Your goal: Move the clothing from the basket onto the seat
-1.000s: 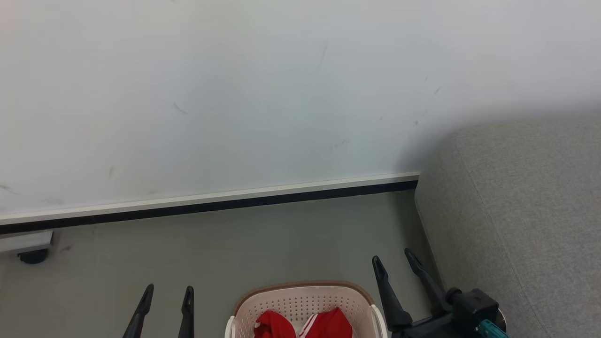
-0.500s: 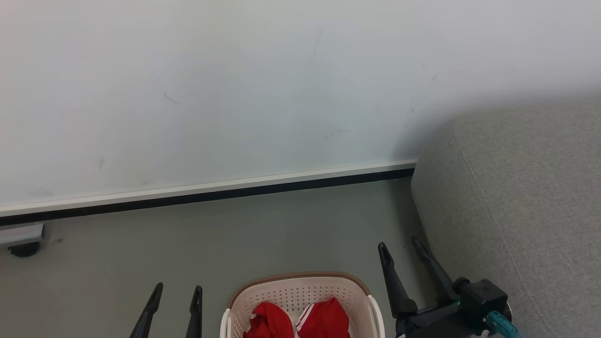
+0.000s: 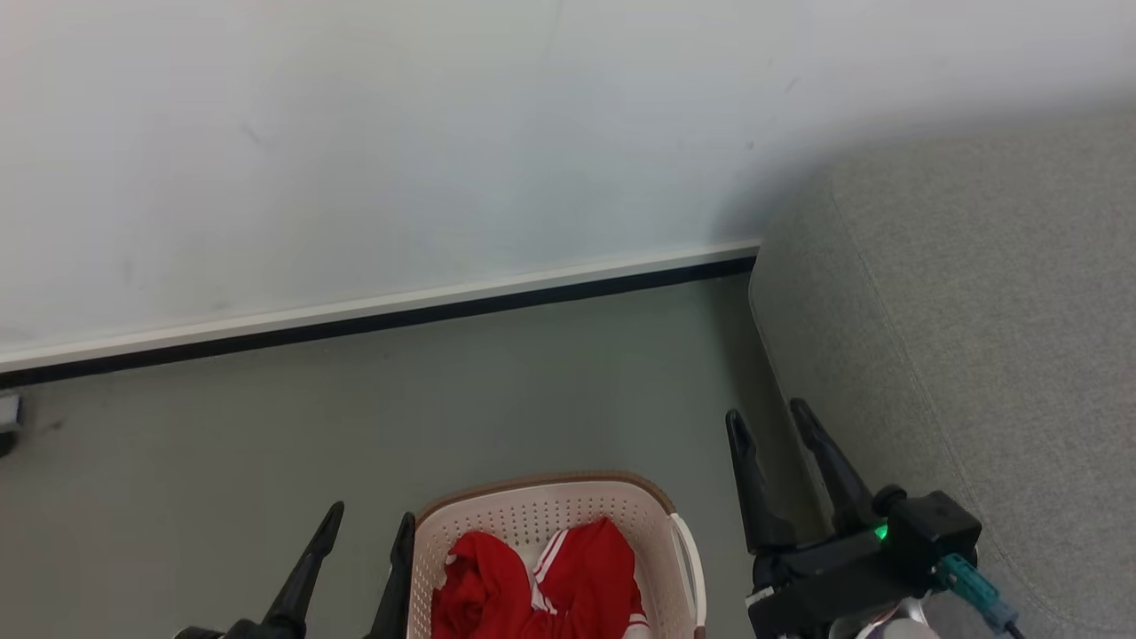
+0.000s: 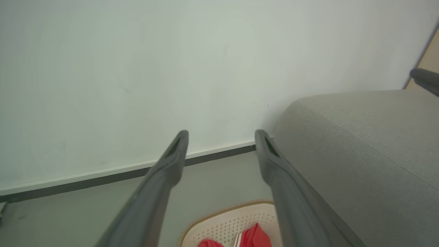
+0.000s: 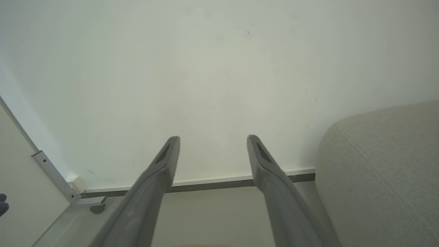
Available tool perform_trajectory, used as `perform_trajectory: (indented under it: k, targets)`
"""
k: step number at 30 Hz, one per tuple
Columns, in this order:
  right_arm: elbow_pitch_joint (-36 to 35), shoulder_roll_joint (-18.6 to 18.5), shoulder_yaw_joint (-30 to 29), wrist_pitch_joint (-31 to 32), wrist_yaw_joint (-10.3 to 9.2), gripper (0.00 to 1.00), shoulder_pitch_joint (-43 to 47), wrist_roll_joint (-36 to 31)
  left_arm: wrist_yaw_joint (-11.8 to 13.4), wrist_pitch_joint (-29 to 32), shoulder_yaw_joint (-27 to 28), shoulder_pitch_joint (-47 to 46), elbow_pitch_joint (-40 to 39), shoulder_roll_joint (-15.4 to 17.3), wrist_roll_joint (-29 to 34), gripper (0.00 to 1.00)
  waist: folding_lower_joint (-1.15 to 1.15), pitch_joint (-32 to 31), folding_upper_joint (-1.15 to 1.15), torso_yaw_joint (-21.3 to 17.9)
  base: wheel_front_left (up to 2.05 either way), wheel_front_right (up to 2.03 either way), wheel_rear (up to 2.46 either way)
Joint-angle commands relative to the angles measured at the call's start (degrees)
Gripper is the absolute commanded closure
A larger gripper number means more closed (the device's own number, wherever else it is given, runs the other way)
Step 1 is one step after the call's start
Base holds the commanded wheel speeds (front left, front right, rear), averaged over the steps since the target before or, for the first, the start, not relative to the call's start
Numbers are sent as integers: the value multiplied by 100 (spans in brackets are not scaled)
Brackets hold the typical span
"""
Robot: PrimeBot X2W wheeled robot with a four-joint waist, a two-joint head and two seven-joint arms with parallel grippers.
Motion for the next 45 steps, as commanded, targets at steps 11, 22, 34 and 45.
perform_trajectory:
  k: [11, 22, 34, 45]
  targets:
    - [-527, 134, -211, -23, 4, 0, -817, -167, -233, -12, -221, -895, 418, 213, 279, 0, 0, 1460, 0, -402, 0, 0, 0]
    - [-1581, 185, -106, -15, 4, 0, -1890, -171, -329, -12, -704, -2064, 1074, 708, 143, 0, 0, 2929, 0, -800, 0, 0, 0]
    - [-2477, 189, -79, -14, 4, 0, -2409, 4, -341, -12, -1791, -3093, 2412, 1376, -114, 0, 0, 3870, 0, -1191, 0, 0, 0]
    - [-2837, 189, -49, -14, 4, 0, -2736, 216, -342, -12, -2804, -4206, 3317, 1572, -430, 0, 0, 4603, 0, -1343, 0, 0, 0]
